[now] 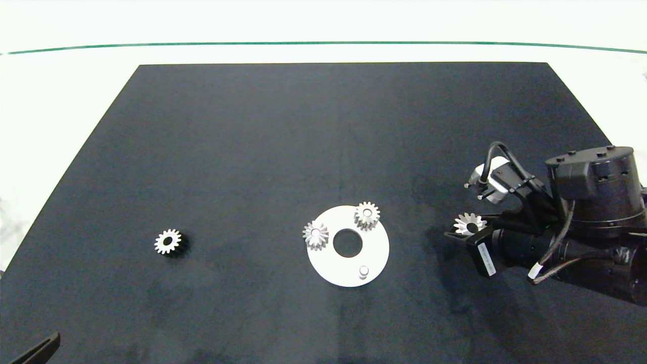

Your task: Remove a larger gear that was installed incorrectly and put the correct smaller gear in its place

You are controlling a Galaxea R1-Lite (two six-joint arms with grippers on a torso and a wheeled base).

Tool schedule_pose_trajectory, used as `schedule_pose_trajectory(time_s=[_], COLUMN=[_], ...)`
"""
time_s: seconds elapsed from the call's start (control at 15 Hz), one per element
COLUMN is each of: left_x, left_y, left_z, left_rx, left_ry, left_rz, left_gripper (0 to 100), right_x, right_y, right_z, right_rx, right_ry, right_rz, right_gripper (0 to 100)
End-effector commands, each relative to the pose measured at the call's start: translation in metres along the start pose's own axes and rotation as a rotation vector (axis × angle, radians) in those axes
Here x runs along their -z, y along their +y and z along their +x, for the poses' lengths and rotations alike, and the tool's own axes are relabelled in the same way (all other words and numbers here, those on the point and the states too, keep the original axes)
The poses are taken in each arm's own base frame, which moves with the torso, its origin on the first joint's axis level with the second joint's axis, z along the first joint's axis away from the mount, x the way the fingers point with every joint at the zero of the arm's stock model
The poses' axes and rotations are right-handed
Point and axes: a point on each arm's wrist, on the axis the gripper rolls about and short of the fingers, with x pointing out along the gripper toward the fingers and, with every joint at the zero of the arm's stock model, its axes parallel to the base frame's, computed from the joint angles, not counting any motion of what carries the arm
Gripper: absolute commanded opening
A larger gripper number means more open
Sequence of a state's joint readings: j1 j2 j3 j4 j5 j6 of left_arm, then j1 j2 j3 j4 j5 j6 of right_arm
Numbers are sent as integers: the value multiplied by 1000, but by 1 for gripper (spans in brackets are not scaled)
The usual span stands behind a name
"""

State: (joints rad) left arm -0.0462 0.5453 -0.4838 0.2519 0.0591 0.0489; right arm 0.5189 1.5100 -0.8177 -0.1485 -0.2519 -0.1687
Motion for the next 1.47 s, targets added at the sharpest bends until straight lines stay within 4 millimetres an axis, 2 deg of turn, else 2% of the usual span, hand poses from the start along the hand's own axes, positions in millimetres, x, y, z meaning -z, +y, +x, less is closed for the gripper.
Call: schedule_pose_trajectory(time_s=[0.07, 0.4, 0.67, 0.73, 1.07, 1.27, 1.47], left_x=[-1, 1, 2, 2, 1, 1, -4], left_y=[0, 0, 0, 0, 0, 0, -4], left_z=[2, 3, 3, 4, 3, 5, 15], left_rx=[-1, -1, -1, -1, -1, 1, 95], left_ry=[-3, 4, 1, 3, 0, 9, 30], left_rz=[1, 16, 22, 22, 22, 24, 62], left_gripper=[100, 100, 100, 100, 100, 100, 100], right_x=[16, 26, 28, 27, 20, 11, 8], right_y=[-6, -9, -9, -9, -12, -20, -30], right_z=[15, 28, 28, 27, 14, -16, -70], right_rx=[33, 29, 21, 22, 29, 45, 58], right_ry=[40, 71, 73, 67, 24, -66, -153], right_rz=[17, 42, 53, 52, 57, 73, 85], right_gripper=[34, 34, 34, 100, 100, 100, 100])
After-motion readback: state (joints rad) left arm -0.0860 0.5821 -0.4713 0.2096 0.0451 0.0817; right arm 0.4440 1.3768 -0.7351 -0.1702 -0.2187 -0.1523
